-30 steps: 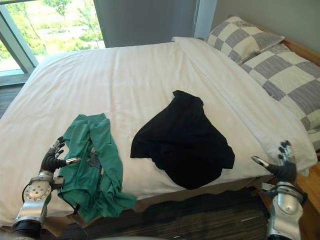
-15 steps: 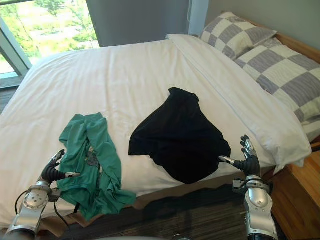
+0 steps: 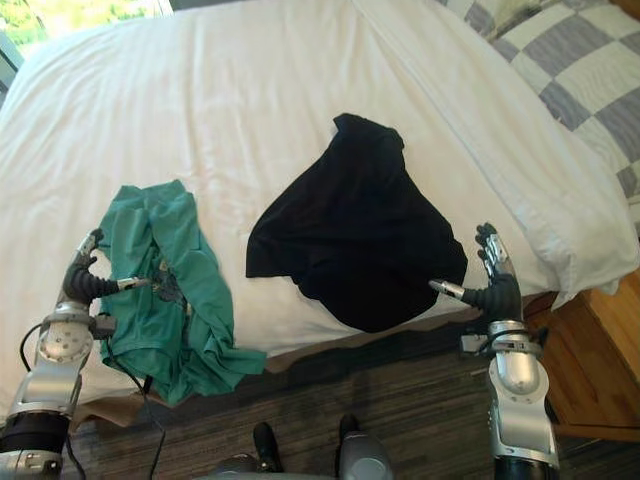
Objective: Tidy the bed and pick cloth on bed and put in laundry
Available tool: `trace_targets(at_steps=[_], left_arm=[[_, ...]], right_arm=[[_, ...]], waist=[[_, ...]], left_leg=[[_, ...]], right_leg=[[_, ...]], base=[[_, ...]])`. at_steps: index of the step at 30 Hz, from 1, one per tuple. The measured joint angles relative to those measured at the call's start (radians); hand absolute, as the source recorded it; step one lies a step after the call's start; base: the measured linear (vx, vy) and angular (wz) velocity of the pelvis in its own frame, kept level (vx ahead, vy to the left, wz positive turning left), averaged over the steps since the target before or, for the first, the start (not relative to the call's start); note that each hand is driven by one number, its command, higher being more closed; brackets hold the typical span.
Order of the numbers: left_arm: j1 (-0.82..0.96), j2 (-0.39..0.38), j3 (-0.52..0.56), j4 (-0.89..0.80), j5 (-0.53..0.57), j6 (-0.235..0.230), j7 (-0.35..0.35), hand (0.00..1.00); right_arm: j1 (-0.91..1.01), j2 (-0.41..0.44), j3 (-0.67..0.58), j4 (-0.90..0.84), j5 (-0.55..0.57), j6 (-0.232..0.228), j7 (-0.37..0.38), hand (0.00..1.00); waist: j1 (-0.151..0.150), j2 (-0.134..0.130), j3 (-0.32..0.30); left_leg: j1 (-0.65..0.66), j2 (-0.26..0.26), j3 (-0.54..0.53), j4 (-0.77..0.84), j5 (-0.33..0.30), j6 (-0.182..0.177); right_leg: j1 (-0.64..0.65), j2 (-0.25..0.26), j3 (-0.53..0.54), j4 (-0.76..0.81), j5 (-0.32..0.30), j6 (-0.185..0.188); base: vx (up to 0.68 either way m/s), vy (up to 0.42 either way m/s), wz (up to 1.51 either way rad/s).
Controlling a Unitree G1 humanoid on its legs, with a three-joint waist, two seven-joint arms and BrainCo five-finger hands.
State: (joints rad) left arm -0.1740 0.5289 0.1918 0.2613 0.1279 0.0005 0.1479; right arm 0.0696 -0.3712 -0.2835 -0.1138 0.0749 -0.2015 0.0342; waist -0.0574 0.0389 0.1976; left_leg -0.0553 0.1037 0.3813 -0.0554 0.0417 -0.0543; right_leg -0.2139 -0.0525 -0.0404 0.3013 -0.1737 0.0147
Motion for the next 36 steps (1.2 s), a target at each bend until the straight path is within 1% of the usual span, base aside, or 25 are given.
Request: trace_targets(at_steps=[2, 3, 4, 6, 7, 8, 10, 12, 13, 16, 18, 19, 20, 21, 23, 25, 27, 28, 29, 31, 32, 33, 34, 35, 36], left_arm=[[-0.038, 0.0, -0.017, 0.0, 0.0, 0.027, 0.014, 0.0], [-0.064, 0.0, -0.031, 0.0, 0.0, 0.047, 0.02, 0.0], [-0.094, 0.0, -0.051, 0.0, -0.001, 0.072, 0.027, 0.0], [-0.128, 0.0, -0.058, 0.0, -0.001, 0.096, 0.036, 0.0], [-0.164, 0.0, -0.063, 0.012, 0.0, 0.118, 0.052, 0.0], [-0.181, 0.0, -0.066, 0.021, 0.0, 0.129, 0.057, 0.0], [-0.246, 0.002, -0.074, 0.056, 0.001, 0.169, 0.072, 0.0], [-0.275, 0.003, -0.074, 0.073, 0.001, 0.189, 0.082, 0.0], [-0.299, 0.004, -0.074, 0.088, 0.001, 0.204, 0.091, 0.0], [-0.327, 0.005, -0.073, 0.088, 0.001, 0.233, 0.098, 0.0], [-0.355, 0.006, -0.072, 0.094, 0.004, 0.262, 0.096, 0.0], [-0.371, 0.007, -0.069, 0.103, 0.007, 0.279, 0.085, 1.0], [-0.385, 0.01, -0.051, 0.119, 0.019, 0.299, 0.047, 1.0], [-0.386, 0.01, -0.044, 0.124, 0.021, 0.305, 0.032, 1.0], [-0.406, 0.01, -0.019, 0.142, 0.029, 0.32, -0.03, 1.0], [-0.416, 0.029, 0.006, 0.184, 0.079, 0.32, -0.133, 1.0], [-0.426, 0.043, 0.01, 0.219, 0.102, 0.32, -0.197, 1.0], [-0.426, 0.047, 0.012, 0.232, 0.101, 0.315, -0.218, 1.0], [-0.424, 0.048, 0.013, 0.24, 0.097, 0.31, -0.222, 1.0], [-0.394, 0.049, 0.015, 0.243, 0.039, 0.27, -0.223, 1.0], [-0.367, 0.048, 0.016, 0.244, -0.005, 0.236, -0.223, 1.0], [-0.333, 0.047, 0.016, 0.244, -0.055, 0.188, -0.222, 1.0], [-0.295, 0.045, 0.016, 0.244, -0.108, 0.125, -0.221, 1.0], [-0.275, 0.04, 0.016, 0.243, -0.127, 0.085, -0.218, 1.0], [-0.254, 0.029, 0.015, 0.243, -0.142, 0.032, -0.213, 1.0]], right_arm=[[-0.01, -0.003, 0.0, -0.027, 0.0, 0.0, 0.0, 0.0], [-0.026, -0.003, 0.001, -0.039, 0.0, 0.0, -0.001, 0.0], [-0.039, -0.004, 0.003, -0.059, 0.0, 0.0, -0.006, 0.0], [-0.048, -0.01, 0.013, -0.088, 0.001, -0.001, -0.014, 0.0], [-0.058, -0.027, 0.027, -0.106, 0.001, -0.002, -0.018, 0.0], [-0.065, -0.035, 0.03, -0.108, 0.001, -0.003, -0.018, 0.0], [-0.093, -0.041, 0.034, -0.11, 0.013, -0.003, -0.022, 0.0], [-0.109, -0.044, 0.034, -0.13, 0.02, -0.003, -0.027, 0.0], [-0.119, -0.05, 0.034, -0.149, 0.021, -0.007, -0.033, 0.0], [-0.138, -0.089, 0.034, -0.166, 0.034, -0.013, -0.037, 0.0], [-0.15, -0.094, 0.03, -0.168, 0.04, -0.013, -0.04, 0.0], [-0.151, -0.095, 0.028, -0.172, 0.04, -0.013, -0.04, 0.0], [-0.152, -0.094, 0.028, -0.175, 0.04, -0.013, -0.04, 0.0], [-0.153, -0.094, 0.027, -0.175, 0.04, -0.013, -0.04, 0.0], [-0.164, -0.094, 0.027, -0.175, 0.039, -0.013, -0.04, 0.0], [-0.2, -0.094, 0.027, -0.175, 0.039, -0.013, -0.04, 0.0], [-0.229, -0.094, 0.032, -0.174, 0.035, -0.012, -0.039, 0.0], [-0.246, -0.094, 0.042, -0.173, 0.024, -0.011, -0.039, 0.0], [-0.258, -0.094, 0.052, -0.173, 0.012, -0.009, -0.039, 0.0], [-0.292, -0.094, 0.093, -0.168, -0.022, 0.004, -0.038, 0.0], [-0.309, -0.095, 0.116, -0.162, -0.041, 0.014, -0.038, 0.0], [-0.32, -0.095, 0.135, -0.159, -0.064, 0.023, -0.038, 0.0], [-0.33, -0.095, 0.152, -0.159, -0.093, 0.035, -0.038, 0.0], [-0.337, -0.095, 0.16, -0.155, -0.113, 0.042, -0.038, 0.0], [-0.348, -0.097, 0.168, -0.149, -0.145, 0.055, -0.036, 0.0]], waist=[[0.003, -0.002, 0.023], [0.006, -0.002, 0.046], [0.002, -0.002, 0.063], [-0.001, -0.006, 0.067], [-0.002, -0.01, 0.08], [-0.003, -0.011, 0.088], [-0.004, -0.028, 0.122], [-0.004, -0.038, 0.139], [-0.005, -0.038, 0.165], [-0.004, -0.036, 0.181], [-0.005, -0.036, 0.192], [-0.005, -0.036, 0.201], [-0.005, -0.035, 0.205], [-0.005, -0.035, 0.206], [-0.005, -0.027, 0.212], [-0.005, -0.015, 0.215], [-0.006, -0.005, 0.213], [-0.006, -0.002, 0.213], [-0.005, 0.0, 0.214], [-0.004, 0.003, 0.214], [-0.003, 0.004, 0.214], [-0.002, 0.006, 0.214], [0.001, 0.008, 0.215], [0.005, 0.008, 0.215], [0.009, 0.008, 0.215]], left_leg=[[-0.029, 0.005, 0.011, 0.031, -0.018, 0.005], [-0.041, 0.012, 0.03, 0.056, -0.036, 0.006], [-0.062, 0.027, 0.069, 0.092, -0.055, 0.005], [-0.107, 0.039, 0.101, 0.13, -0.061, 0.012], [-0.139, 0.042, 0.105, 0.159, -0.06, 0.013], [-0.15, 0.043, 0.106, 0.17, -0.061, 0.012], [-0.18, 0.054, 0.112, 0.21, -0.062, 0.012], [-0.208, 0.063, 0.121, 0.229, -0.062, 0.013], [-0.221, 0.07, 0.122, 0.246, -0.067, 0.013], [-0.262, 0.084, 0.126, 0.277, -0.081, 0.015], [-0.283, 0.09, 0.127, 0.287, -0.083, 0.015], [-0.283, 0.09, 0.127, 0.287, -0.084, 0.015], [-0.291, 0.09, 0.127, 0.289, -0.084, 0.015], [-0.294, 0.09, 0.126, 0.29, -0.084, 0.015], [-0.298, 0.092, 0.124, 0.299, -0.087, 0.017], [-0.295, 0.09, 0.127, 0.305, -0.093, 0.02], [-0.293, 0.088, 0.128, 0.307, -0.097, 0.025], [-0.291, 0.085, 0.129, 0.308, -0.097, 0.026], [-0.29, 0.084, 0.129, 0.308, -0.098, 0.027], [-0.287, 0.078, 0.128, 0.305, -0.099, 0.029], [-0.283, 0.073, 0.128, 0.302, -0.099, 0.029], [-0.282, 0.069, 0.126, 0.3, -0.098, 0.03], [-0.283, 0.065, 0.12, 0.298, -0.099, 0.032], [-0.285, 0.062, 0.116, 0.297, -0.098, 0.034], [-0.287, 0.057, 0.104, 0.294, -0.096, 0.036]], right_leg=[[-0.024, -0.005, 0.001, 0.016, 0.0, 0.0], [-0.029, -0.007, 0.002, 0.021, 0.0, 0.0], [-0.042, -0.011, 0.001, 0.028, 0.0, 0.0], [-0.086, -0.017, 0.003, 0.046, -0.001, 0.002], [-0.113, -0.021, 0.007, 0.059, -0.001, 0.002], [-0.12, -0.022, 0.007, 0.063, -0.001, 0.002], [-0.139, -0.021, 0.006, 0.069, -0.001, 0.002], [-0.164, -0.019, 0.006, 0.079, 0.0, 0.002], [-0.169, -0.017, 0.003, 0.081, 0.0, 0.002], [-0.203, -0.012, 0.003, 0.086, 0.001, 0.003], [-0.221, -0.009, 0.004, 0.086, 0.005, 0.004], [-0.221, -0.009, 0.004, 0.086, 0.005, 0.004], [-0.228, -0.009, 0.005, 0.086, 0.006, 0.004], [-0.231, -0.009, 0.005, 0.086, 0.006, 0.005], [-0.232, -0.007, 0.009, 0.086, 0.01, 0.008], [-0.232, -0.005, 0.025, 0.084, 0.013, 0.013], [-0.232, -0.006, 0.032, 0.083, 0.017, 0.017], [-0.232, -0.007, 0.037, 0.082, 0.02, 0.02], [-0.232, -0.007, 0.039, 0.081, 0.022, 0.021], [-0.232, -0.01, 0.046, 0.08, 0.025, 0.025], [-0.231, -0.012, 0.049, 0.08, 0.026, 0.026], [-0.23, -0.016, 0.05, 0.079, 0.028, 0.029], [-0.23, -0.019, 0.05, 0.077, 0.03, 0.032], [-0.229, -0.021, 0.049, 0.075, 0.031, 0.034], [-0.229, -0.023, 0.047, 0.071, 0.034, 0.037]], base=[[-0.04, -0.034, -0.02], [-0.04, -0.013, -0.02], [0.0, 0.0, 0.0], [0.0, -0.004, 0.02], [0.0, 0.0, 0.0], [0.02, 0.007, 0.06], [0.02, -0.001, 0.12], [0.01, -0.04, 0.09], [-0.02, -0.044, 0.06], [-0.03, -0.029, -0.02], [0.0, 0.0, 0.0], [0.0, 0.0, 0.0], [0.0, 0.0, 0.0], [0.0, 0.0, 0.0], [0.0, -0.006, -0.03], [-0.02, 0.001, -0.14], [-0.03, 0.016, -0.12], [-0.03, 0.021, -0.1], [-0.03, 0.022, -0.1], [-0.02, 0.017, -0.07], [-0.01, 0.019, -0.04], [0.0, 0.0, 0.0], [0.0, 0.02, 0.03], [0.01, 0.02, 0.08], [0.0, 0.02, 0.15]])
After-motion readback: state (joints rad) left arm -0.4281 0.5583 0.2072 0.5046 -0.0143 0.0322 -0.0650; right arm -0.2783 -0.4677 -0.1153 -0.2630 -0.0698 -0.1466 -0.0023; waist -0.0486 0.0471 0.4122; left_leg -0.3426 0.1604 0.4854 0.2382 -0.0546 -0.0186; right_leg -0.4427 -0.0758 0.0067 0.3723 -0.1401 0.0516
